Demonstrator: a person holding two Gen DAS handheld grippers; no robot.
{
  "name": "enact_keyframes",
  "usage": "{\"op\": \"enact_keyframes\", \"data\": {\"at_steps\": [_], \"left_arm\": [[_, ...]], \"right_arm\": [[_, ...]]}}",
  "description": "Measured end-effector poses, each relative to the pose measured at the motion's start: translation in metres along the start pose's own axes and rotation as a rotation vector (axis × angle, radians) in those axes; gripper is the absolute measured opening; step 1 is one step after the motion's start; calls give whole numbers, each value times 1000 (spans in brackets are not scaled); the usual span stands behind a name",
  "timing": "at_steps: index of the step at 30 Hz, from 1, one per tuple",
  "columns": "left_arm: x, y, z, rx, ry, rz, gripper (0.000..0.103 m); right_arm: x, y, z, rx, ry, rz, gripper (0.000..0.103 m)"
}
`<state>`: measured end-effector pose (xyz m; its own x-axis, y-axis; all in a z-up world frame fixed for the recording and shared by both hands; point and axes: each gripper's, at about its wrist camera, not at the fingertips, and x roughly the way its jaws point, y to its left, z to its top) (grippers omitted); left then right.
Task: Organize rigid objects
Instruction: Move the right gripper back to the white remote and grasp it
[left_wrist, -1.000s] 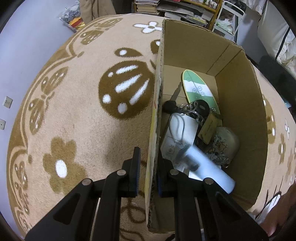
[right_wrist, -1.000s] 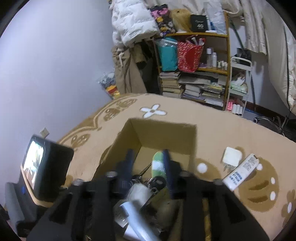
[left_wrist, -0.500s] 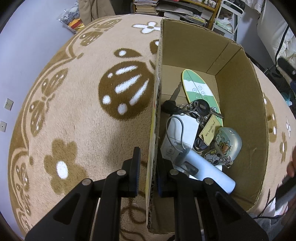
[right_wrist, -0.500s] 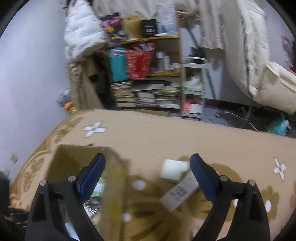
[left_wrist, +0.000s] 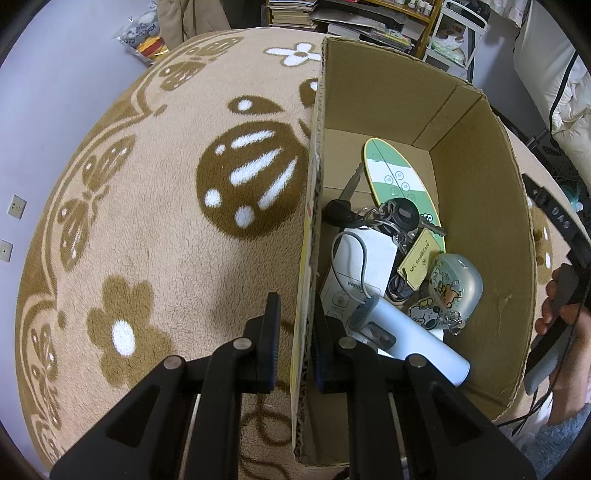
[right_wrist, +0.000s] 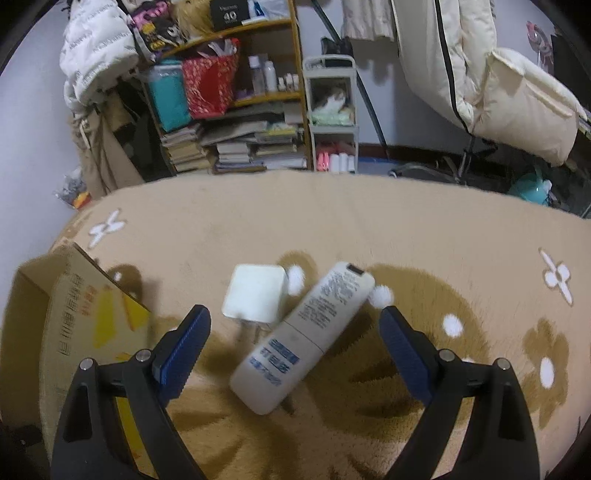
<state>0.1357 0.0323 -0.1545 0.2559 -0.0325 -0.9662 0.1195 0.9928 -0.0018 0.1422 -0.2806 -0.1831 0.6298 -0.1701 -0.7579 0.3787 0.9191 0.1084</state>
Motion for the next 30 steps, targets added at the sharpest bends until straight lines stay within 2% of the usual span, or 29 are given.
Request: {"op": "enact_keyframes", "data": {"at_steps": [5,10,15,20,24,30], "left_arm": [[2,-1,-1,4,4,6,14],[4,0,0,1,8,1,14],[4,2,0,-6,11,-6,14],[5,2,1,-6,12,-7,14],[5,3,1,-8,13,-11,14],[5,3,1,-9,13,-12,15]], "right_arm": [[20,-9,-11,11,55,-26,97],[32,-10,-18,2,95,-17,97],[37,-9,-25,24,96,-12,97],[39,-2,-26,-4,98,-44,97],[38,-5,-28,45,102,-55,97],[35,0,-27,36,100,-93,96]]}}
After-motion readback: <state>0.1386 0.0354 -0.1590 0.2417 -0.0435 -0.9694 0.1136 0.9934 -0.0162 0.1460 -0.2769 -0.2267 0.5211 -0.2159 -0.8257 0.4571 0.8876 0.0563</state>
